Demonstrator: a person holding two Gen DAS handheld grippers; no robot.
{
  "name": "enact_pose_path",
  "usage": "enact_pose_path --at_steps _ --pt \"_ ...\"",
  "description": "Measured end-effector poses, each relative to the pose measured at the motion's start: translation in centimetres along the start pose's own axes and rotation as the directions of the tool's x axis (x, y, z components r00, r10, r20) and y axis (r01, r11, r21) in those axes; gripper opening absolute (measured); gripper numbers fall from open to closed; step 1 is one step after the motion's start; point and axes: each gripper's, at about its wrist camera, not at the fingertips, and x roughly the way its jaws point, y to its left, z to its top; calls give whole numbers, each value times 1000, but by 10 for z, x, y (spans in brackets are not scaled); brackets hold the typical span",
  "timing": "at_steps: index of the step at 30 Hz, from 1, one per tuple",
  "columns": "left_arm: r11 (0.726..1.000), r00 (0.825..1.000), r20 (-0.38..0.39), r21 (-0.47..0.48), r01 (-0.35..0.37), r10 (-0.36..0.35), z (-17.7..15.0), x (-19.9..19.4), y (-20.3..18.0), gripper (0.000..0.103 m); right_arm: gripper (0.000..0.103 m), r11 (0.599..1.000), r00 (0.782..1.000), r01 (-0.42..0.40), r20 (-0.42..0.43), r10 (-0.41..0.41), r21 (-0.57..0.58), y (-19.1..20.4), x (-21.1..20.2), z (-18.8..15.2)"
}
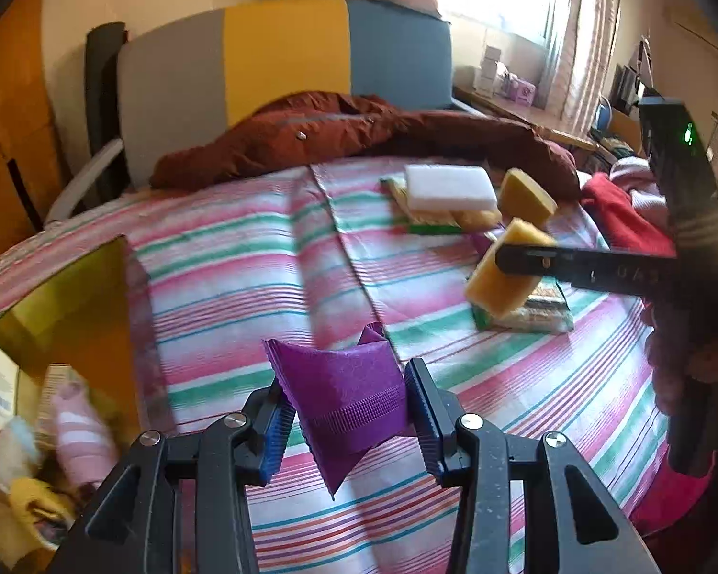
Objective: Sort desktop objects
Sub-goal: 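Carry the purple packet and yellow sponge over the gold tray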
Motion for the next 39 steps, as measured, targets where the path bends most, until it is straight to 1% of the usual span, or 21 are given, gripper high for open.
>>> enact_pose_path --at_steps 3,7,13,18,24,28,31,33,37,39 --pt "1000 999 23 -13 -27 27 -1 -14 12 45 60 1000 1000 -4 -4 4 -15 6 3 -2" --pt "997 996 51 -44 -67 69 -3 -31 33 45 60 999 999 -35 -18 35 -26 15 8 -4" --pt "988 990 75 -101 -113 120 -9 -51 66 45 60 995 996 -84 -35 82 -58 42 13 -9" --pt "977 982 86 -150 -151 165 -16 -64 93 45 60 989 992 -122 -44 119 -83 72 15 -11" --pt "958 976 76 -218 -185 206 -32 -75 126 45 60 976 981 -193 -44 189 -98 117 19 -12" --pt "941 972 72 -276 -195 223 -45 -84 150 45 60 963 971 -237 -48 233 -126 152 19 -14" --pt "926 969 77 -320 -200 236 -52 -92 169 45 60 946 960 -279 -54 274 -163 183 18 -17" --pt "911 965 78 -357 -208 251 -57 -98 185 45 60 938 955 -296 -60 290 -179 200 18 -18" --pt "871 952 73 -429 -238 296 -69 -110 220 45 60 922 944 -331 -77 322 -198 235 25 -23" --pt "853 946 67 -457 -252 316 -74 -114 234 45 60 917 938 -348 -87 337 -197 245 29 -23"
